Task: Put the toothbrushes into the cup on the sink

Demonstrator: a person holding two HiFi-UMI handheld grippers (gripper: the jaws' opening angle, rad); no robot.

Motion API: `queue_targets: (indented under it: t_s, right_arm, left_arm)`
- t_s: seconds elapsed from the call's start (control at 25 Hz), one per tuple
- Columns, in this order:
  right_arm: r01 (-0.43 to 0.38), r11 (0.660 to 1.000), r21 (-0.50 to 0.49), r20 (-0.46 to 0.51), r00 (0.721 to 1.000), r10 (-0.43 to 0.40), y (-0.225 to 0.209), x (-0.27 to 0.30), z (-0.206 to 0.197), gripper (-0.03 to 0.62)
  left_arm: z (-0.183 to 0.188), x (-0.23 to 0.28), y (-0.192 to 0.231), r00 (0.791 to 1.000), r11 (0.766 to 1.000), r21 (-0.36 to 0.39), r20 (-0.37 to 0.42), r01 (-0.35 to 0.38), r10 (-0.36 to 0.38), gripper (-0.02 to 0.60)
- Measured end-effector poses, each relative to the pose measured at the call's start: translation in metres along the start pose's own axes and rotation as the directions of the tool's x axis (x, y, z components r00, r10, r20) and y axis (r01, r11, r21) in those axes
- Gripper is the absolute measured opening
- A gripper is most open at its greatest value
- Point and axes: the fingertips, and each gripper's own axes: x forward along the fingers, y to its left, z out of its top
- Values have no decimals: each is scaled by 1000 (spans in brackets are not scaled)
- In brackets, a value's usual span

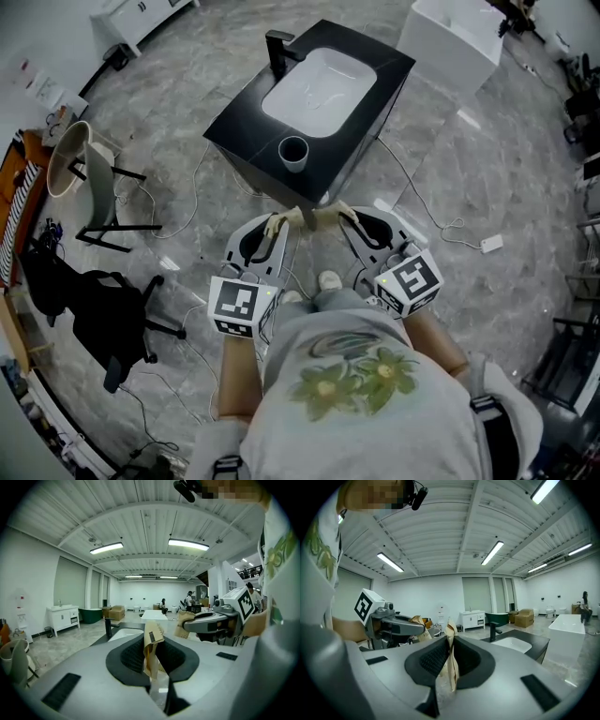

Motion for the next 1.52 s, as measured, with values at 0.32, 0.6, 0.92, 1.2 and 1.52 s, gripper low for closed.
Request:
queue_targets:
  t_s: [0.32,0.6,0.92,1.2,1.52]
  right_arm:
    - [-50,998,-27,5,999,50,-22,-3,-6,58]
    - [-73,997,-19,-25,997,73,-36,2,-17,58]
    - [-53,999,11,-49,997,53,-51,40,-24,57]
    - [-1,1000,7,-49,999,1,-77,86,-14,58]
    - [40,999,5,-67,997,-40,-101,126,-3,58]
  left_arm:
    - [-6,10,-11,997,996,-30,15,-81,81,67]
    - [-20,18,-13,994,993,-50,-23,-103,102,67]
    - [-20,51,24,997,996,-49,-28,-74,73,67]
    - [-22,88,53,999,1000,-31,-44,-7,5,67]
    - [-2,120,100,999,999,-26,-30,34,-35,67]
